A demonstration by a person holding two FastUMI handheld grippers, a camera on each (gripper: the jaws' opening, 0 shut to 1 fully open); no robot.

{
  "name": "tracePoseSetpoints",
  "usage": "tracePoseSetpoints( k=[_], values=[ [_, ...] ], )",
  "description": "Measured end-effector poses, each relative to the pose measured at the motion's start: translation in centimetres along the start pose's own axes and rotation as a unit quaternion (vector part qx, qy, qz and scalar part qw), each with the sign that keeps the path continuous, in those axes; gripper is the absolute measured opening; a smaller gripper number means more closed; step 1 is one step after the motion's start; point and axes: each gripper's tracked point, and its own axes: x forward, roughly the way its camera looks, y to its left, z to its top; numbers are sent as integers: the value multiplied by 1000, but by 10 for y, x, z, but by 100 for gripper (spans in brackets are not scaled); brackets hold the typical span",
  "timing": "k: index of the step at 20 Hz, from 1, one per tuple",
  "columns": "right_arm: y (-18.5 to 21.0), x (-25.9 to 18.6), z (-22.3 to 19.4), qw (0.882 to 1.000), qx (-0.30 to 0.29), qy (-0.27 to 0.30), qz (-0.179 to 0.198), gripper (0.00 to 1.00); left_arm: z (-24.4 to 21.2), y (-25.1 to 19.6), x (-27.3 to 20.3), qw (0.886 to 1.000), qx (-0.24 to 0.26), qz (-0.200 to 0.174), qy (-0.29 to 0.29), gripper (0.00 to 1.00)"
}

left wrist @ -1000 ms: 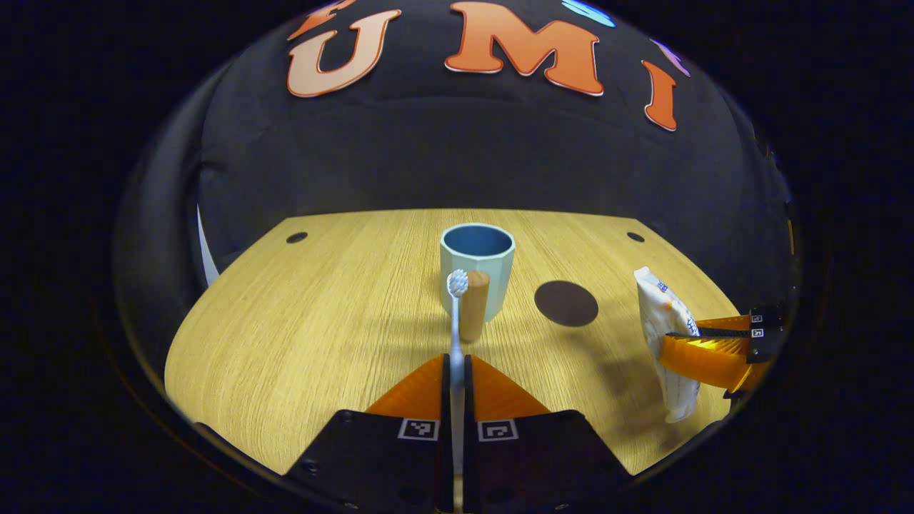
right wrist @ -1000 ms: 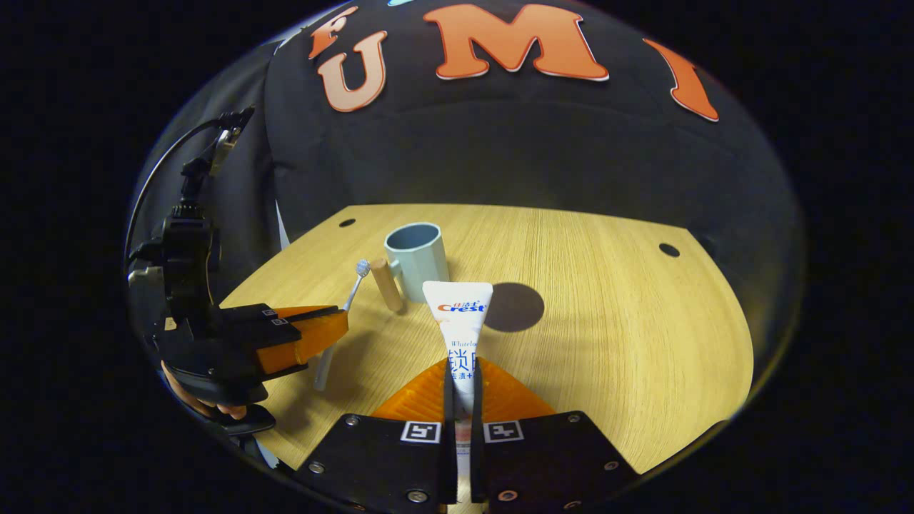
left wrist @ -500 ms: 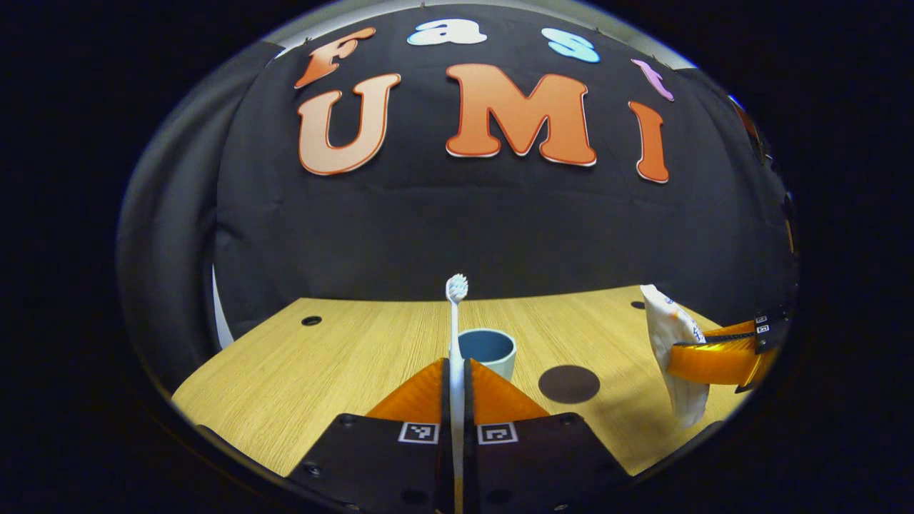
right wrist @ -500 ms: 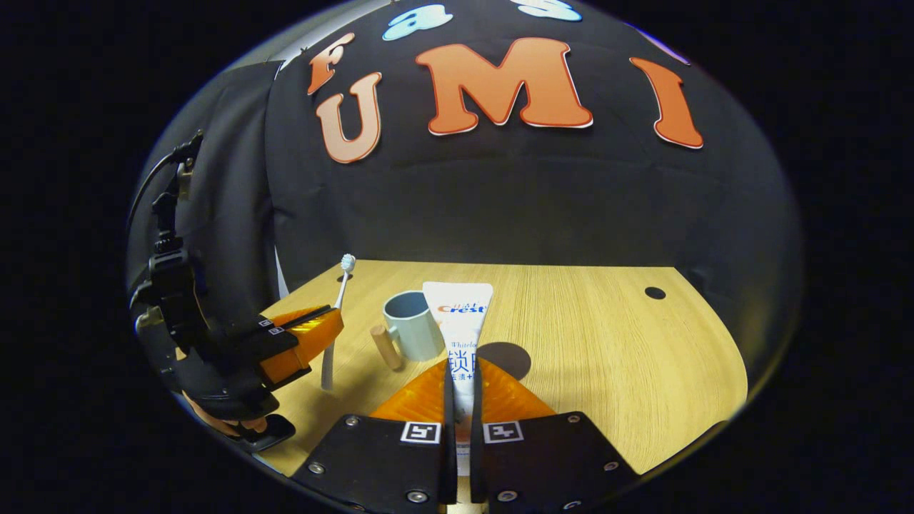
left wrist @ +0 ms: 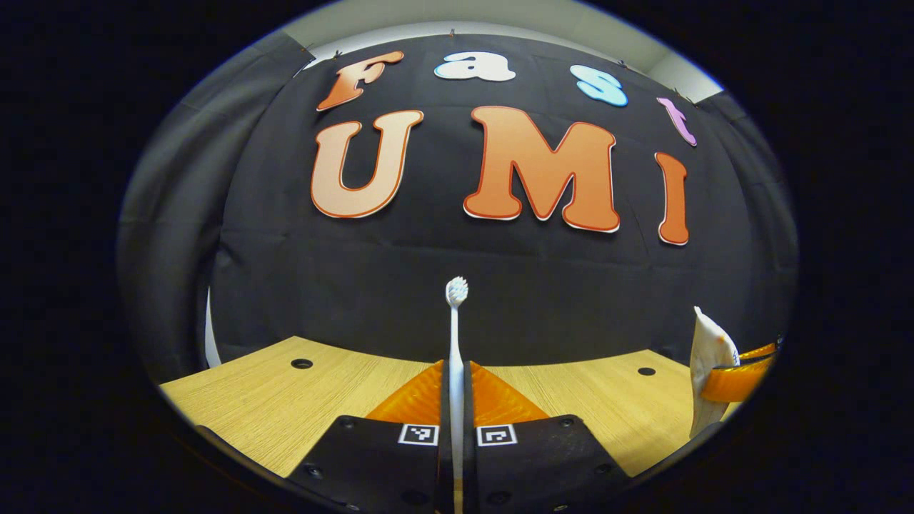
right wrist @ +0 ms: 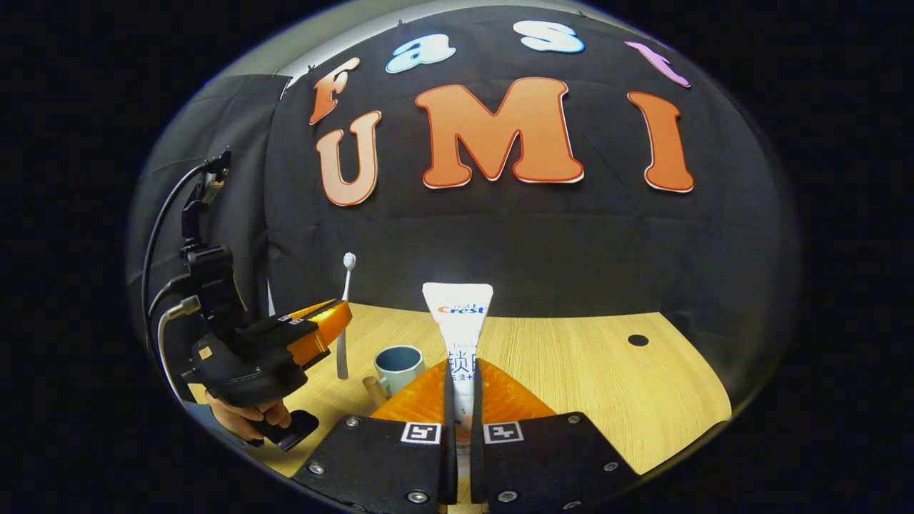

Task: Put the toothbrush and toothpaste on the desktop into the cup, then pick up the cup and place it on the coaster on the desktop.

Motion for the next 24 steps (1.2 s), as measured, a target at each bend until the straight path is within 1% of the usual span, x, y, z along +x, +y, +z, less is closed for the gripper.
tracePoseSetpoints(
  k=[3, 7, 10, 13, 17, 19, 21, 24],
  values=[
    [-3, 8, 14, 1000, 3, -16, -1, 7, 12, -5, 16, 1000, 2, -5, -17, 5],
    [-9, 13, 19, 1000, 2, -22, -3, 7, 9, -15, 40, 1000, -2, -17, -21, 5],
    [-20, 25, 21, 1000, 3, -23, -11, 7, -8, -21, 59, 1000, -7, -24, -16, 5],
    [-29, 26, 16, 1000, 2, -17, -16, 7, -27, -24, 73, 999, -20, -35, -5, 5],
    [-34, 30, 13, 1000, 0, -18, -22, 7, -54, -19, 82, 999, -22, -34, 18, 5],
    [-32, 33, 12, 999, -6, -21, -23, 7, -66, -18, 85, 998, -28, -40, 32, 5],
    [-24, 37, 9, 1000, -5, -19, -15, 7, -84, -22, 84, 997, -34, -50, 56, 5],
    [-14, 42, 8, 1000, -7, -22, -10, 7, -100, -12, 78, 996, -31, -41, 75, 5]
  ],
)
